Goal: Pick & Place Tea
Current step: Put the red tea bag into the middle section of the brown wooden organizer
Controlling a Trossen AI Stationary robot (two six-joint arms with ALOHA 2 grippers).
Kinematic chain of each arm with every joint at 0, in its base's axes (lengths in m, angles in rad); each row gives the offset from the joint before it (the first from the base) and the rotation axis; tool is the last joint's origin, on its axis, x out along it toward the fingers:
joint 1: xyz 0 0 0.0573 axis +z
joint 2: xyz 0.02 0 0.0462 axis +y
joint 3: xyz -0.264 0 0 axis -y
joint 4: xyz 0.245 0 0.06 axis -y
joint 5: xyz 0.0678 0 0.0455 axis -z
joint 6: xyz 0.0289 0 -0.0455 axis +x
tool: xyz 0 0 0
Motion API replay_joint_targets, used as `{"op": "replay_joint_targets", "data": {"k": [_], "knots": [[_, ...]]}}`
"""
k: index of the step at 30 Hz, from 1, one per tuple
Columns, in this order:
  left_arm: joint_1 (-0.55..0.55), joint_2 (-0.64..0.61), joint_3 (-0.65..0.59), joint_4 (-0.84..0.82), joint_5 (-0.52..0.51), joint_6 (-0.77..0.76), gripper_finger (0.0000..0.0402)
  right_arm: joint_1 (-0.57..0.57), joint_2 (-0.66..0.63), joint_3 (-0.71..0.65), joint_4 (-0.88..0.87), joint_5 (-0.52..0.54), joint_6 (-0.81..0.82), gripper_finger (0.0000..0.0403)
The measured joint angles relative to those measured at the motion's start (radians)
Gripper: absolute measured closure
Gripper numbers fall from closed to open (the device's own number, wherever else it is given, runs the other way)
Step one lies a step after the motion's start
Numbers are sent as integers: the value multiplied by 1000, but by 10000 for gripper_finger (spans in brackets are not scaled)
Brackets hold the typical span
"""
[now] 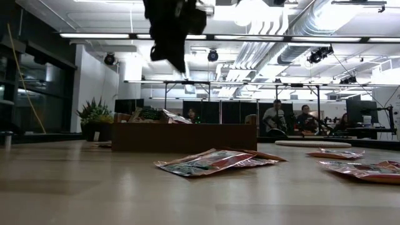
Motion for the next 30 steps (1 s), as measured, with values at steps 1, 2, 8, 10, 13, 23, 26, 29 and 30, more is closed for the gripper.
{"op": "replay_joint_targets", "data": {"k": [1,2,8,10,13,23,26,29,30], "knots": [[1,3,-4,-20,4,-17,401,0,0,-20,22,-6,2,403],[1,3,-4,-36,12,-34,401,0,0,-40,47,-12,5,403],[-9,40,-4,-17,48,-111,401,0,-10,-133,161,-31,8,403],[-9,62,5,28,50,-145,401,0,-11,-140,166,-30,8,403],[-18,76,-7,-15,52,-180,401,0,-11,-140,169,-16,15,403],[-60,147,0,27,-14,-232,401,0,-29,-140,163,18,14,403],[-82,168,-1,40,-52,-236,401,0,-35,-140,161,26,12,403],[-102,184,-4,19,-89,-243,401,0,-40,-140,160,30,11,403],[-108,186,-6,8,-97,-243,401,0,-44,-140,159,33,11,403]]}}
